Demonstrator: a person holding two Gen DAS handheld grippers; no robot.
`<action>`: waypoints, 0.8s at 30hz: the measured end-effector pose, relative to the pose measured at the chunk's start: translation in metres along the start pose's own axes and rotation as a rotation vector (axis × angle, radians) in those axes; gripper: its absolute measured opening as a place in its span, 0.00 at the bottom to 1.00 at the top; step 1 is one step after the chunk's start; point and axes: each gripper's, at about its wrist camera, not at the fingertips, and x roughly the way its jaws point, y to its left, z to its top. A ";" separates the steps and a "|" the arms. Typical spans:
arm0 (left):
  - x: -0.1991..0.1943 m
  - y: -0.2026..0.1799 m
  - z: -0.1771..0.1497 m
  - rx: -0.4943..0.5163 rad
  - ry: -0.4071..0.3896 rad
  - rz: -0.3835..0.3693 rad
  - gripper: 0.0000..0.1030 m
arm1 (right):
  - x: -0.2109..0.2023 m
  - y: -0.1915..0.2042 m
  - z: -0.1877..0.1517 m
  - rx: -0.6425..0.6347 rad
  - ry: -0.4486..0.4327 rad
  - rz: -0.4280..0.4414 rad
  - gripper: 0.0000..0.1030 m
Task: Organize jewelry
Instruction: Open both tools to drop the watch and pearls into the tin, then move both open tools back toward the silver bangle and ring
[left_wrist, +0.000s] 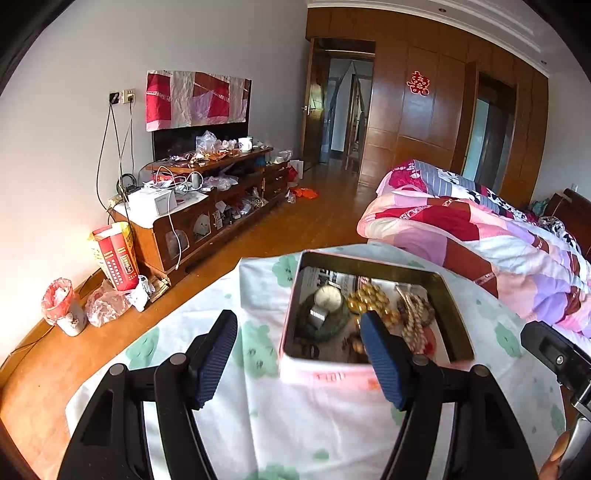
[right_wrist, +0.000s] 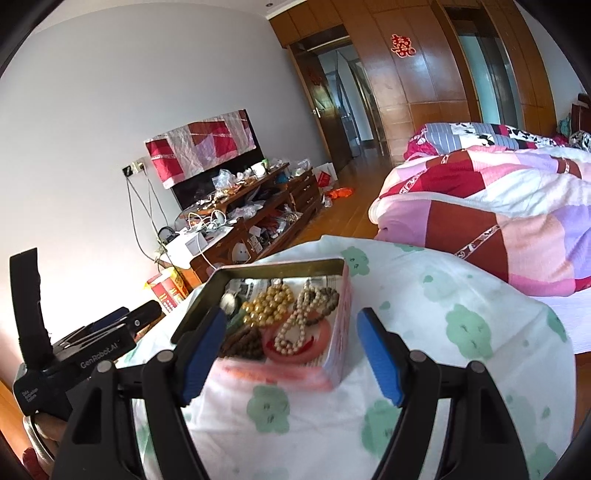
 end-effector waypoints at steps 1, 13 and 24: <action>-0.007 -0.001 -0.003 0.003 -0.001 0.000 0.67 | -0.007 0.002 -0.003 -0.007 0.002 0.000 0.74; -0.067 0.009 -0.051 0.041 0.025 0.027 0.67 | -0.059 0.007 -0.039 -0.055 0.028 0.000 0.74; -0.080 0.006 -0.116 0.097 0.162 -0.059 0.67 | -0.075 -0.004 -0.092 -0.100 0.193 0.035 0.74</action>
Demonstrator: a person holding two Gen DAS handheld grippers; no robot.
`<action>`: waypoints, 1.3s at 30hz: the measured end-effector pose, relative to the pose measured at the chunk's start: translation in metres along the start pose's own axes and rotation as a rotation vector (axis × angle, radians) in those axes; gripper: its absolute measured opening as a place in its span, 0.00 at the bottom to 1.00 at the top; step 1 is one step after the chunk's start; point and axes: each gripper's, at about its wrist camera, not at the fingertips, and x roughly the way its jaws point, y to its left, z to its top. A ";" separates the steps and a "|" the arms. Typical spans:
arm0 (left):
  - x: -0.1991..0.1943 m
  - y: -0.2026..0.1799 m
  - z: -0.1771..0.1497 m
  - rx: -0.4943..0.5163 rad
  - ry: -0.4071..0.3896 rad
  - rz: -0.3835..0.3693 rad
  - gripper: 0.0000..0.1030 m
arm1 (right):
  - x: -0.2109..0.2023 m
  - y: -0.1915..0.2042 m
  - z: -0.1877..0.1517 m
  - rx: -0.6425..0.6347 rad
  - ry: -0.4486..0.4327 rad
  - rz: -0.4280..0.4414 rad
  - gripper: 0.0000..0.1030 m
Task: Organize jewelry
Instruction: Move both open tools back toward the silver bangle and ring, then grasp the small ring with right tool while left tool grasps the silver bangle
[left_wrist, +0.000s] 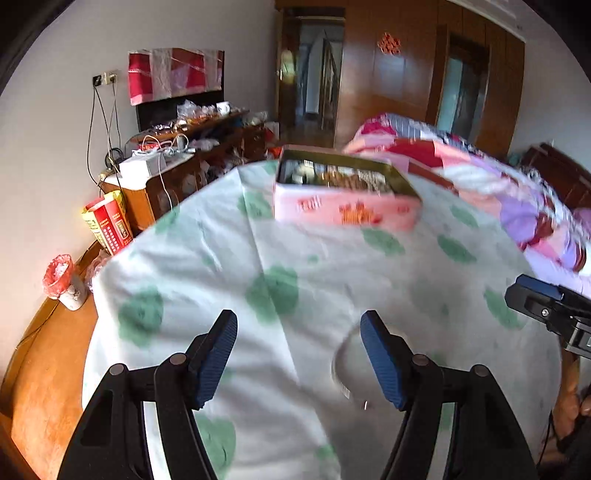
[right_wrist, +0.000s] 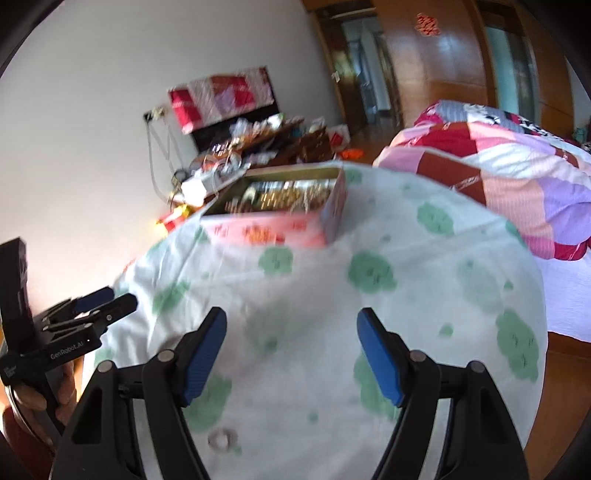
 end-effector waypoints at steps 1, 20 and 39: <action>0.001 0.000 -0.005 0.000 0.011 0.006 0.67 | 0.000 0.001 -0.005 -0.009 0.017 0.011 0.71; -0.011 0.016 -0.035 -0.085 0.070 -0.048 0.67 | 0.017 0.062 -0.071 -0.229 0.242 0.098 0.35; 0.007 -0.011 -0.027 -0.028 0.106 -0.147 0.67 | 0.023 0.041 -0.033 -0.211 0.167 0.066 0.02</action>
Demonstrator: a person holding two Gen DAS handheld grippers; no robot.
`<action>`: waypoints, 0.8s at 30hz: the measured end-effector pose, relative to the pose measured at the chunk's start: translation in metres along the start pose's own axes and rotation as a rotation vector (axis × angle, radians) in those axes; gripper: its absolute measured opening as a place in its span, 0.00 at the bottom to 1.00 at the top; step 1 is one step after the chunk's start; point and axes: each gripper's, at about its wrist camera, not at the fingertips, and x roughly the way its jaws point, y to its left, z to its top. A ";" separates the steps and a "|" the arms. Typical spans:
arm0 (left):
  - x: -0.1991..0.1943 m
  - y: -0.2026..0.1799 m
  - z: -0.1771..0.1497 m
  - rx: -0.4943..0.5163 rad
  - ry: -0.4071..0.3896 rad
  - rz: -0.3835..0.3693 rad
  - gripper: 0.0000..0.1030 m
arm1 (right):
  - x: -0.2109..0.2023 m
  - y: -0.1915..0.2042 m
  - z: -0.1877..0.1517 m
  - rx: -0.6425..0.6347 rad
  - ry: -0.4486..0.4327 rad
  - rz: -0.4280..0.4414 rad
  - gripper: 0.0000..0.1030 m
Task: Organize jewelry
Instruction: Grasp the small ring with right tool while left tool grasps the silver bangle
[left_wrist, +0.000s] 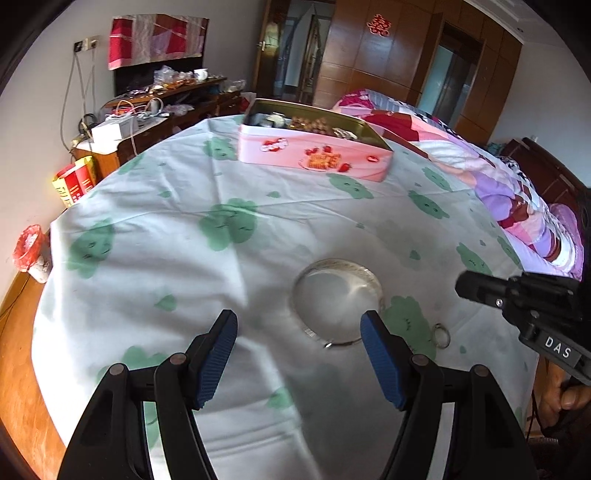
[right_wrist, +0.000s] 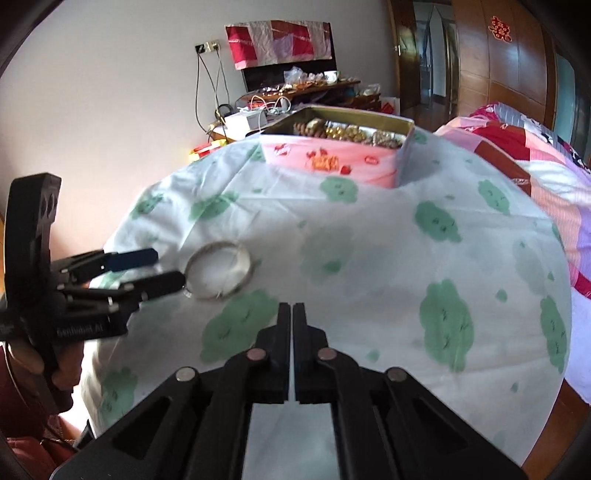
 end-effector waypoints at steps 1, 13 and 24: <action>0.001 -0.004 0.002 0.013 0.000 -0.001 0.67 | 0.000 -0.001 0.002 -0.001 -0.003 -0.005 0.02; -0.004 0.000 0.001 0.015 -0.010 0.026 0.67 | 0.004 0.011 -0.016 -0.056 0.034 0.025 0.49; -0.014 0.006 0.002 0.004 -0.035 0.020 0.67 | 0.015 0.026 -0.023 -0.178 0.070 -0.019 0.22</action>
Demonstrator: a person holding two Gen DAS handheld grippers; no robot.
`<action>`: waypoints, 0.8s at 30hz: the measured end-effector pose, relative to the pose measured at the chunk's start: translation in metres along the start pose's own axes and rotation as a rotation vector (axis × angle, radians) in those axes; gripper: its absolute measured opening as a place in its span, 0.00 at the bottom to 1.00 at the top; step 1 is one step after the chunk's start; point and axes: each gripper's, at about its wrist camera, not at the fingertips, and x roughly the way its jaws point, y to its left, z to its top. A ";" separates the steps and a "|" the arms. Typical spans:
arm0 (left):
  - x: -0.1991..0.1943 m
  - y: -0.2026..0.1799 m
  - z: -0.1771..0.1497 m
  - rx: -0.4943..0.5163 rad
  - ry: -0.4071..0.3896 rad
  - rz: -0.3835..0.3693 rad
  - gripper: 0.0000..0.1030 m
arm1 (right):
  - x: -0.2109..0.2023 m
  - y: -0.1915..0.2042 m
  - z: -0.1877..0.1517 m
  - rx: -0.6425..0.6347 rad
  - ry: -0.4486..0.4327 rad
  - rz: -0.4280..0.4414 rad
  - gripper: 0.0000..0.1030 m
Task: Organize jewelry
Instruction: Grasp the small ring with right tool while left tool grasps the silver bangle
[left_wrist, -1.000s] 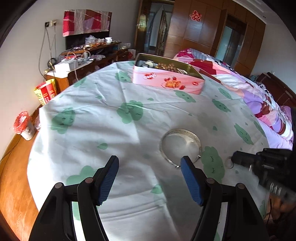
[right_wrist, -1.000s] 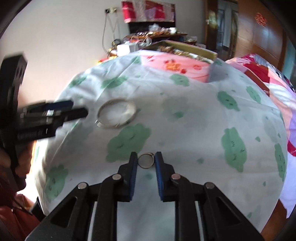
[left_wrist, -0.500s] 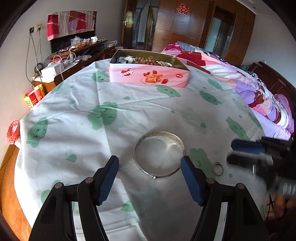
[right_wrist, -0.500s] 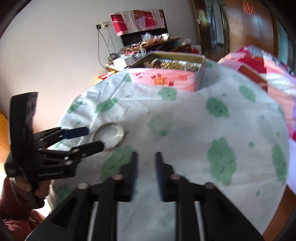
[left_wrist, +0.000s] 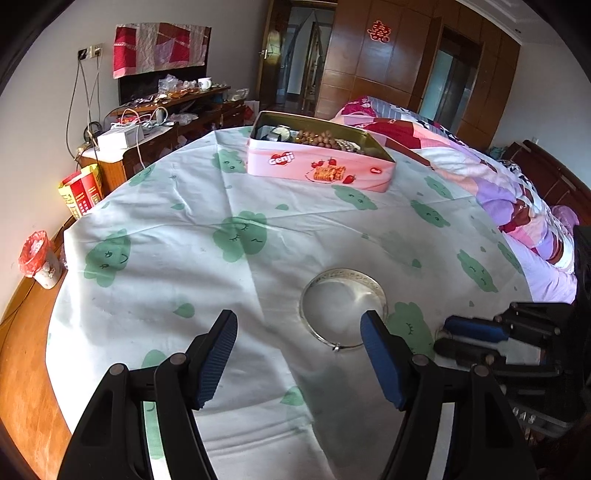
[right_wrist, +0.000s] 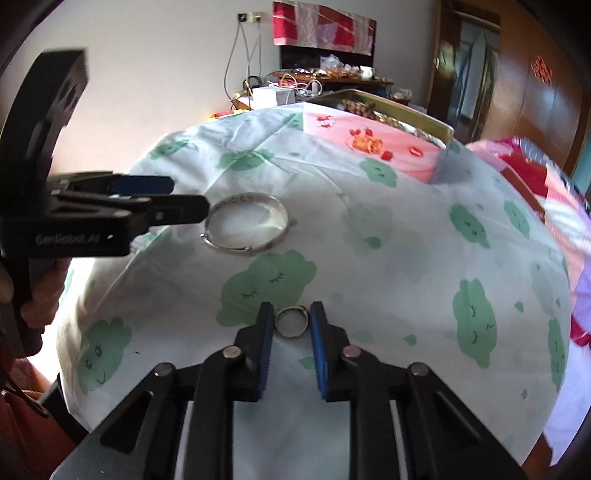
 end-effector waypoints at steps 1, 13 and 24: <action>0.001 -0.001 0.000 0.005 0.003 -0.003 0.67 | 0.000 -0.003 0.000 0.009 0.000 -0.005 0.21; 0.032 -0.021 0.010 0.026 0.070 -0.097 0.67 | -0.019 -0.035 0.028 0.138 -0.133 -0.046 0.22; 0.040 -0.044 0.013 0.155 0.129 -0.025 0.73 | -0.022 -0.052 0.029 0.177 -0.152 -0.054 0.22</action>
